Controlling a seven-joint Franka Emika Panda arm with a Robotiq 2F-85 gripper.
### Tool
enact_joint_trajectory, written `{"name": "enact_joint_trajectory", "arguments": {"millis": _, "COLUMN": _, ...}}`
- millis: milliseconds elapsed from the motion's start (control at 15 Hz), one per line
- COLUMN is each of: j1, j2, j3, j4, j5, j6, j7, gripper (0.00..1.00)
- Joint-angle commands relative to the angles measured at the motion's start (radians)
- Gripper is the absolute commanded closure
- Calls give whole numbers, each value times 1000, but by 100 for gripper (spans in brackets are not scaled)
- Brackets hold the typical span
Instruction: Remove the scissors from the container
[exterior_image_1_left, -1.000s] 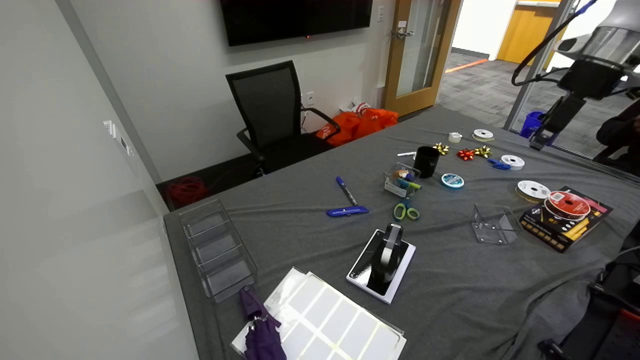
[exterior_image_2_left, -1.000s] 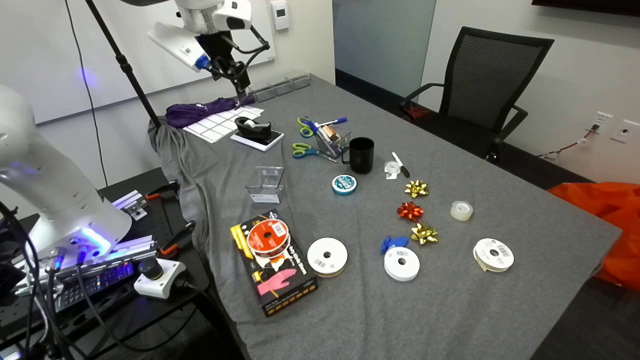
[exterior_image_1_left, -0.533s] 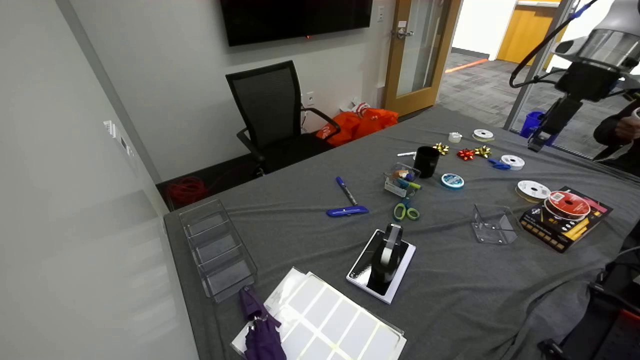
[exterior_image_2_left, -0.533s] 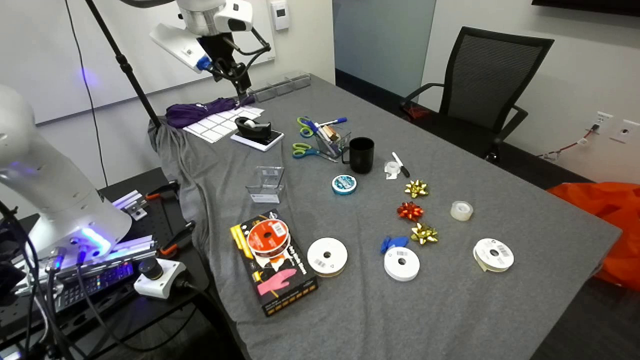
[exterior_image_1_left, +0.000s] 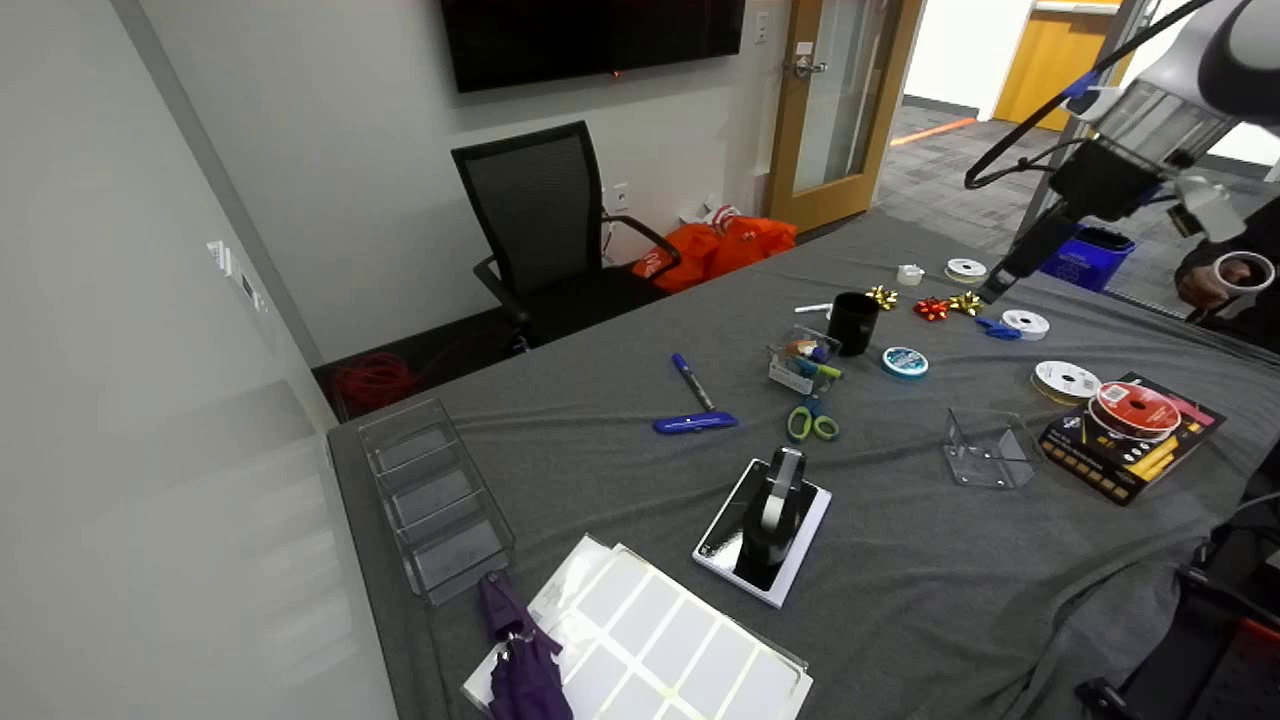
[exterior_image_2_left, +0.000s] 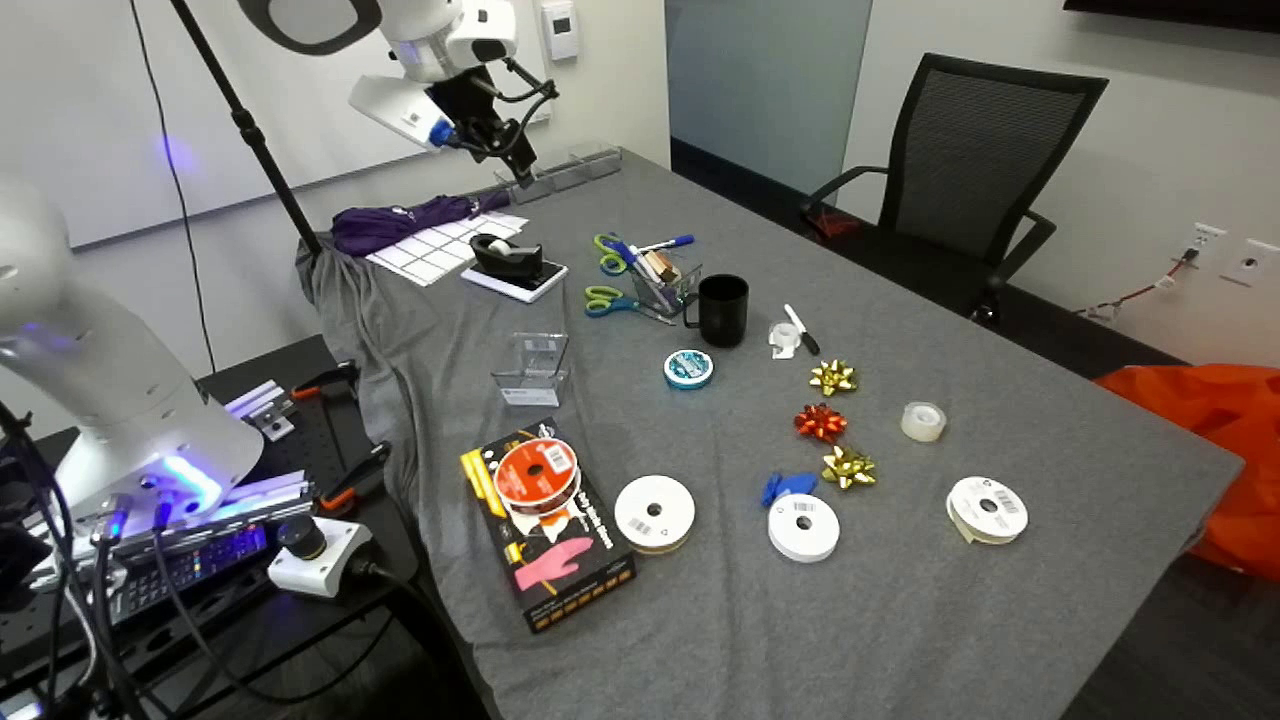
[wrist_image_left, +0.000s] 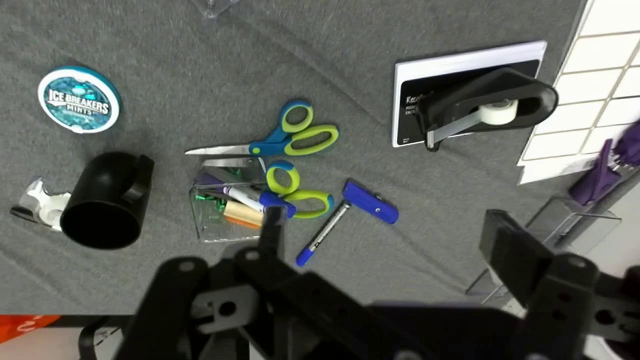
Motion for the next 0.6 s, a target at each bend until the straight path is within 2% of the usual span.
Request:
{"name": "enact_joint_trajectory", "arguments": {"millis": 0, "j1": 28, "j2": 90, "j3": 39, "j4": -22, "j5": 54, "j6": 186, "j7": -15, "gripper": 0}}
{"name": "enact_joint_trajectory", "arguments": {"millis": 333, "j1": 50, "j2": 238, "j3": 94, "j4": 10, "j5": 47, "j6": 344, "j7": -19, "gripper": 0}}
{"name": "enact_joint_trajectory", "arguments": {"millis": 533, "j1": 75, "j2": 337, "j3": 100, "j4": 46, "j5": 17, "j6": 446, "j7": 10, "gripper": 0}}
